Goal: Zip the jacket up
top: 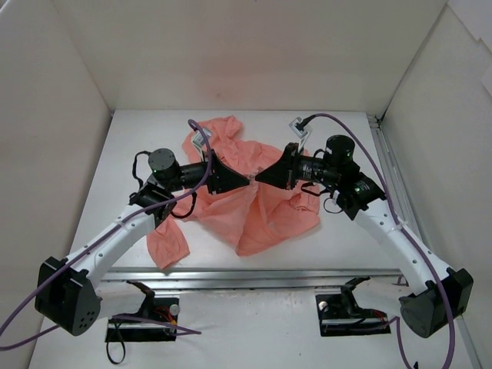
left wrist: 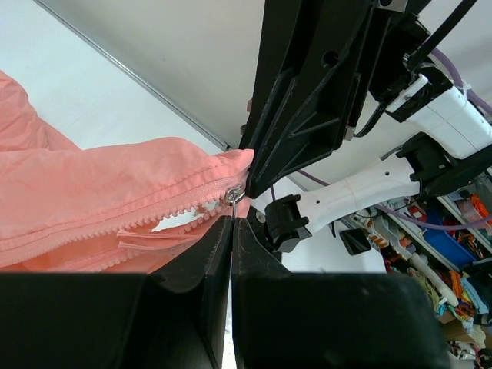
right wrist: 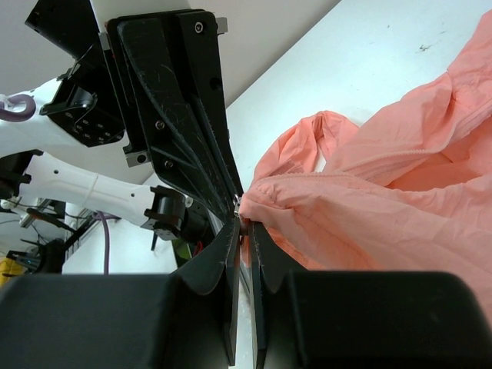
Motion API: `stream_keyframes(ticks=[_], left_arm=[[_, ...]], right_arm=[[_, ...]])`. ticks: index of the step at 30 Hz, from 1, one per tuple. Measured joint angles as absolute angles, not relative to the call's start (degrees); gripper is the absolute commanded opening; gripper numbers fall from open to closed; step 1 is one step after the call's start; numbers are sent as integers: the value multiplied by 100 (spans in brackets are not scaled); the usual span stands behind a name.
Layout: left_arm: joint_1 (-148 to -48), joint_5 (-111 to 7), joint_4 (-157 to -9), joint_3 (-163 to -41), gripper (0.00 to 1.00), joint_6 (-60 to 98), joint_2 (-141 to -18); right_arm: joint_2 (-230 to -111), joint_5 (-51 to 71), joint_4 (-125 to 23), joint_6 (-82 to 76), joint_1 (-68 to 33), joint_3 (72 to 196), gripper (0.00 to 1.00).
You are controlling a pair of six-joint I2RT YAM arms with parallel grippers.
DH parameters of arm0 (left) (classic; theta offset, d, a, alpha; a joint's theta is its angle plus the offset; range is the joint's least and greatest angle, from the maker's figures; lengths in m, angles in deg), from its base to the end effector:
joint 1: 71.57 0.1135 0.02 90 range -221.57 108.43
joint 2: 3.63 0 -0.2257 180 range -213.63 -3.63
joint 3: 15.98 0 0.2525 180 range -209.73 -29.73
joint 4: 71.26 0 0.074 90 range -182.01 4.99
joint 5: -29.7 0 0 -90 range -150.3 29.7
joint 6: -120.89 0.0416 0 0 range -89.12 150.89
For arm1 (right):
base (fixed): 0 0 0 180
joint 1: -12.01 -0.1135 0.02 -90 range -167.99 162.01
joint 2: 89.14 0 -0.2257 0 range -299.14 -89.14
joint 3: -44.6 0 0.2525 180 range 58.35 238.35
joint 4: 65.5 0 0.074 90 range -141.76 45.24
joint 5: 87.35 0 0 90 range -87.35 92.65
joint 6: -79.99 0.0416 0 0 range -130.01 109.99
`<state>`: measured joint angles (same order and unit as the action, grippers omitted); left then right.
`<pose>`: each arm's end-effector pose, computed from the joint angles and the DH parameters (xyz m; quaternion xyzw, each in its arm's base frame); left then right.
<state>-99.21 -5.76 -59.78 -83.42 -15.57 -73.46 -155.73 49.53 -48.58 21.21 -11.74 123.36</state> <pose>0.2424 -0.1652 0.3303 0.2497 0.6260 -0.6448 0.3607 0.2434 0.1403 0.3654 -0.2248 0.6912 0.5464 0.4161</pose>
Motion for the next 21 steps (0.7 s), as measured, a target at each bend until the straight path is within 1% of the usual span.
stream_keyframes(ticks=[21], left_arm=[[-9705, -259, -6286, -8600, 0, -1288, -7372]], right_arm=[[-15573, 5106, -4418, 2121, -1080, 12535, 0]])
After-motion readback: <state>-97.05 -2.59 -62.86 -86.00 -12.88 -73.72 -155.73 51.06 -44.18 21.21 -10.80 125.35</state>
